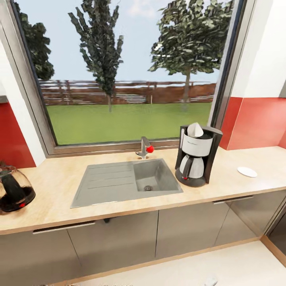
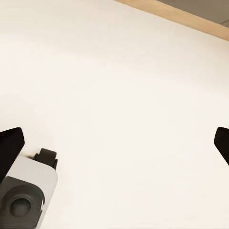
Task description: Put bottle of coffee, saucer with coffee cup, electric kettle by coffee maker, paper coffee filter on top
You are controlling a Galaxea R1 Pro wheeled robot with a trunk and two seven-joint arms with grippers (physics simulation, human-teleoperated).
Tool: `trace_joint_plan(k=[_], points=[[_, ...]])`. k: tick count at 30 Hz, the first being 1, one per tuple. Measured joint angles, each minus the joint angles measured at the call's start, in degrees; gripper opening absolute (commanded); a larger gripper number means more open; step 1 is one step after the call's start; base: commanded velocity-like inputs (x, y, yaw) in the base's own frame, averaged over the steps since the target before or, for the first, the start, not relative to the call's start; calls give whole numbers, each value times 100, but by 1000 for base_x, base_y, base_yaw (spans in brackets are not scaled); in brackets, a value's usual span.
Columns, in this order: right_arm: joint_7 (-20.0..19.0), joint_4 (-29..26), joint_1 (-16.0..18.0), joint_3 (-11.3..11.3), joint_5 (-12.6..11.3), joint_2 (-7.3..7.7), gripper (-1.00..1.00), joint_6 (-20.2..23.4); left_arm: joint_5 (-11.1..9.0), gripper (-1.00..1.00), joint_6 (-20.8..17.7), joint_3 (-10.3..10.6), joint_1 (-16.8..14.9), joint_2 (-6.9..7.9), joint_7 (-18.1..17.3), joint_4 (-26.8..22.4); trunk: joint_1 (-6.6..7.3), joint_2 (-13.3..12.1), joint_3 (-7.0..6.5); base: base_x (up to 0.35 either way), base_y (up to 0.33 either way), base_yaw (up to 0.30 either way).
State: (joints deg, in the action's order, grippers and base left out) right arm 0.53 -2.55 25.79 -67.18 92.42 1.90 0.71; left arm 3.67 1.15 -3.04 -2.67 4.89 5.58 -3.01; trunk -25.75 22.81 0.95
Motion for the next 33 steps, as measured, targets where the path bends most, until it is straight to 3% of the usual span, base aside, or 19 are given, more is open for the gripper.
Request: trace_joint_plan(k=[5,9,12,23,29,33], points=[[2,-17,-37,-102,-16,-7,100,0,-279,100,-3,-21,2,8,16,21,0,-2,23,0,0,238],[66,-52,-67,-481,-302,45,100,5,-512,100,1,-12,14,16,58,38,0,-2,45,0,0,242],[188,-59,-180,-618,-500,74,100,7,-596,100,1,-6,17,34,71,46,0,-2,62,0,0,243],[242,-31,-728,-689,-625,82,100,8,-613,100,17,22,26,68,65,50,0,-2,124,0,0,243],[233,-18,-828,-698,-657,75,100,8,-571,100,19,78,27,56,48,44,0,-2,158,0,0,243],[227,-11,-841,-696,-929,53,100,8,-536,100,9,89,26,29,37,2,0,-1,180,0,0,243]])
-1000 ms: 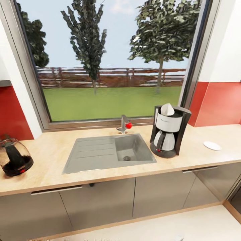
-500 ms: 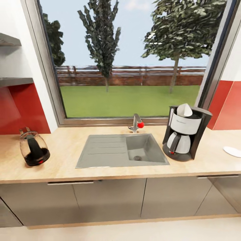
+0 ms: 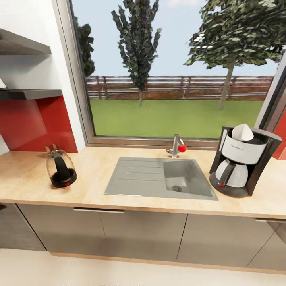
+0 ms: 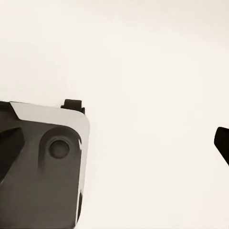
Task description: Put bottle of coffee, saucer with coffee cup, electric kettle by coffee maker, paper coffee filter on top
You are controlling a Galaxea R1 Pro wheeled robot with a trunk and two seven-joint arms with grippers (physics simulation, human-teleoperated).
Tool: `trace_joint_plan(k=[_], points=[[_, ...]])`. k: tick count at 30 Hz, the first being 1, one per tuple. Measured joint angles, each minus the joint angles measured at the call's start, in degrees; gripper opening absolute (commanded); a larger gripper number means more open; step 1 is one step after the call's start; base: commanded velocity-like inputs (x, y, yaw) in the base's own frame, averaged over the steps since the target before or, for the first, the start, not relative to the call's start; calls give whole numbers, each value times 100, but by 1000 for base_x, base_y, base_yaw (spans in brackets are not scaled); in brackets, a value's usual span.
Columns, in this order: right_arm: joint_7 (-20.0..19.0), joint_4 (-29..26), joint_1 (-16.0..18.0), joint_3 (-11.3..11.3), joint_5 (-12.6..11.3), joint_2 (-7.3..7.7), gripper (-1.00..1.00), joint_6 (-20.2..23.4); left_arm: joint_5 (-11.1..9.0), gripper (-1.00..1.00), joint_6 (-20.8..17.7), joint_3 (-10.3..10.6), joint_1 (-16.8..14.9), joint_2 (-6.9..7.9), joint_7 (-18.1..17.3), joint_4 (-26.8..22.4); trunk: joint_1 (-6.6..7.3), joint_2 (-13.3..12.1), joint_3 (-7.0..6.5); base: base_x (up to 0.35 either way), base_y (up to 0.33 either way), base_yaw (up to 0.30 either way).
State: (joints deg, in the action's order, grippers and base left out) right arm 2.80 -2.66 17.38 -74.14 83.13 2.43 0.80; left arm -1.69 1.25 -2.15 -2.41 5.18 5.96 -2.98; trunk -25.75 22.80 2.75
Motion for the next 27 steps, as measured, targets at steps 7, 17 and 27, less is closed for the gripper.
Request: trace_joint_plan(k=[7,17,27], points=[[26,-10,-3,-4,-126,11,100,0,51,100,16,-22,-7,39,15,-47,0,-1,39,0,94,243],[49,-9,-5,10,-111,-5,100,-19,24,100,11,-49,-8,51,27,-43,0,0,87,0,294,212],[42,7,-4,26,-119,-61,100,-54,17,100,6,-66,-9,49,27,-39,0,0,92,0,331,16]])
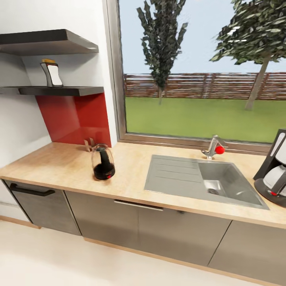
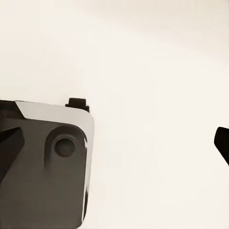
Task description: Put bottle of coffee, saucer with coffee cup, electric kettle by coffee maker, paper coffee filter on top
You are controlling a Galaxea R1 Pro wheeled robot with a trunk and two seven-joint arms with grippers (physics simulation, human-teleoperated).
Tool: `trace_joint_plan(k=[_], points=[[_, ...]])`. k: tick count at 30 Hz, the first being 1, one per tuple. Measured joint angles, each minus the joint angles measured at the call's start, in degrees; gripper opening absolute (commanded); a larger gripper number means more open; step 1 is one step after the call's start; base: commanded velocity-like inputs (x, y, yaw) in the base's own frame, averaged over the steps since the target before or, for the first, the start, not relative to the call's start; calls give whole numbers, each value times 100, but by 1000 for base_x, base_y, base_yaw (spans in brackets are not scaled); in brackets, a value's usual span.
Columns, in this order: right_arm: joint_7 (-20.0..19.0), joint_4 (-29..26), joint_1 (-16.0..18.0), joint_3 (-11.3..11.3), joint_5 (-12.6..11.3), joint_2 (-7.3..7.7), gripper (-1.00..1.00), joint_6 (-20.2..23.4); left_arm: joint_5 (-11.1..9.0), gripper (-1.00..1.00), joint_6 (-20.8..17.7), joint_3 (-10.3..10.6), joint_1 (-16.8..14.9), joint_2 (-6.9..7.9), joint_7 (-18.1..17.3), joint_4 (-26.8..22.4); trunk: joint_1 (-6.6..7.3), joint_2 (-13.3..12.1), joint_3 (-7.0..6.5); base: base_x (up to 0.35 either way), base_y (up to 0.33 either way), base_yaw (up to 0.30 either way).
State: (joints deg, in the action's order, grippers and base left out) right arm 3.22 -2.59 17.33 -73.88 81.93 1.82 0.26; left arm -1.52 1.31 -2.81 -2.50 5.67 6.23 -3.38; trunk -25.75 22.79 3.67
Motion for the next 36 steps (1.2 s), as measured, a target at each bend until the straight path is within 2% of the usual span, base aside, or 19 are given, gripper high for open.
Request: trace_joint_plan(k=[13,14,16,18,19,20,22,23,24,26,28,29,30,31,33,34,36], points=[[-2,0,0,-1,7,-40,100,-38,9,100,4,14,-26,-12,0,-1,0,0,0,0,339,0],[-12,-20,-1,0,-14,-78,100,-43,9,100,4,15,-26,-12,0,0,0,0,0,0,339,0],[-1,-55,-5,81,-214,-100,100,-57,13,100,4,15,-26,-9,0,0,0,0,0,0,339,0],[-7,-73,-7,249,-769,-97,100,-63,16,100,4,15,-26,-5,-1,0,0,0,0,0,339,0],[-8,-75,-9,348,-1134,-91,100,-64,16,100,4,15,-26,-5,-1,0,0,0,0,0,339,0],[-9,-77,-12,490,-1588,-81,100,-65,17,100,4,15,-26,-4,-1,0,0,0,0,0,339,0],[-9,-79,-26,986,-2743,-64,100,-65,17,100,4,16,-26,-4,-1,0,0,0,0,0,339,0],[-8,-77,-40,1363,-3395,-59,100,-65,17,100,4,16,-26,-4,-1,0,0,0,0,0,339,0],[-8,-74,-54,1955,-4255,-55,100,-68,17,100,4,15,-26,-4,-1,0,0,0,0,0,339,0],[-7,-61,-63,2953,-5405,-52,100,-85,17,100,4,15,-26,0,-1,0,0,0,0,0,339,0],[-3,-33,-67,3965,-6657,-56,100,-152,17,100,4,15,-26,3,0,0,0,0,0,0,339,0],[-3,-14,-69,4438,-7480,-56,100,-187,17,100,4,11,-26,1,0,0,0,0,0,0,339,0],[-1,-7,-69,4627,-7941,-54,100,-199,17,100,4,10,-26,-1,-1,0,0,0,0,0,339,0],[1,-4,-69,4735,-8302,-51,100,-206,17,100,4,9,-26,-2,-1,0,0,0,0,0,339,0],[5,-6,-69,4826,-8682,-48,100,-215,17,100,4,8,-26,-3,-1,0,0,0,0,0,339,0],[6,-7,-69,4865,-8836,-49,100,-218,17,100,4,8,-26,-3,-1,0,0,0,0,0,339,0],[7,-11,-69,4901,-8978,-53,100,-221,17,100,3,7,-26,-3,0,0,0,0,0,0,339,0]])
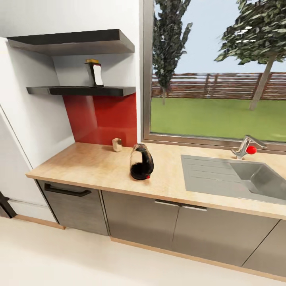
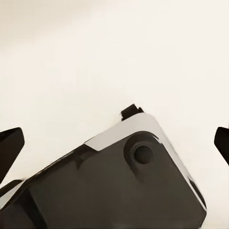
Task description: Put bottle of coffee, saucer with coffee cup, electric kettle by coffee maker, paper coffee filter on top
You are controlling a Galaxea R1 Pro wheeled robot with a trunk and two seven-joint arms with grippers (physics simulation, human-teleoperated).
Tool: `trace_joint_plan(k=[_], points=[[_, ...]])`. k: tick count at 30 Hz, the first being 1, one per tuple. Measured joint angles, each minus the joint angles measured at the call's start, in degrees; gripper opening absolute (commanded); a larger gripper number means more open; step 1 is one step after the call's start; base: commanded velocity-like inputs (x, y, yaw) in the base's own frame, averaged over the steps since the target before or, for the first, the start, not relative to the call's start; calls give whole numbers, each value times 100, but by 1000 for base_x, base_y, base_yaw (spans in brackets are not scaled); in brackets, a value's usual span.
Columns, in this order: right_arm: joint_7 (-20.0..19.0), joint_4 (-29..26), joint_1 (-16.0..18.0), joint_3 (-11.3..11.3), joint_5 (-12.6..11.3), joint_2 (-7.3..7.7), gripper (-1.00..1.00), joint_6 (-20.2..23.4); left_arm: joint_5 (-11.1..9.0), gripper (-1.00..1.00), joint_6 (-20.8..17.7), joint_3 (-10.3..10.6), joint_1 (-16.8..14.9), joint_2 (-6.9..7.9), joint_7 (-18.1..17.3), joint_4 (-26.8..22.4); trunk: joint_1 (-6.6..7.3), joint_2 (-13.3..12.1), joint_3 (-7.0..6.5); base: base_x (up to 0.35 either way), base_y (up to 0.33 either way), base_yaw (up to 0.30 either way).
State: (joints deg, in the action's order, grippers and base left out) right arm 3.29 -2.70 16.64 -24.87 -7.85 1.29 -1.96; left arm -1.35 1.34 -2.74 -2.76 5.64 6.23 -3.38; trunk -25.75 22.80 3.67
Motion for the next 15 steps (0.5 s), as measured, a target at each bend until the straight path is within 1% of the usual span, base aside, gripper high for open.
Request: trace_joint_plan(k=[2,5,15], points=[[1,10,0,26,-95,-21,100,1,0,100,1,0,-1,4,0,0,0,0,0,0,339,0],[1,17,0,37,-137,-44,100,-2,-4,100,1,-7,-3,10,0,0,0,0,0,0,339,0],[-2,18,0,38,-148,-52,100,1,7,100,-7,-2,-24,-8,0,-4,0,0,0,0,339,0]])
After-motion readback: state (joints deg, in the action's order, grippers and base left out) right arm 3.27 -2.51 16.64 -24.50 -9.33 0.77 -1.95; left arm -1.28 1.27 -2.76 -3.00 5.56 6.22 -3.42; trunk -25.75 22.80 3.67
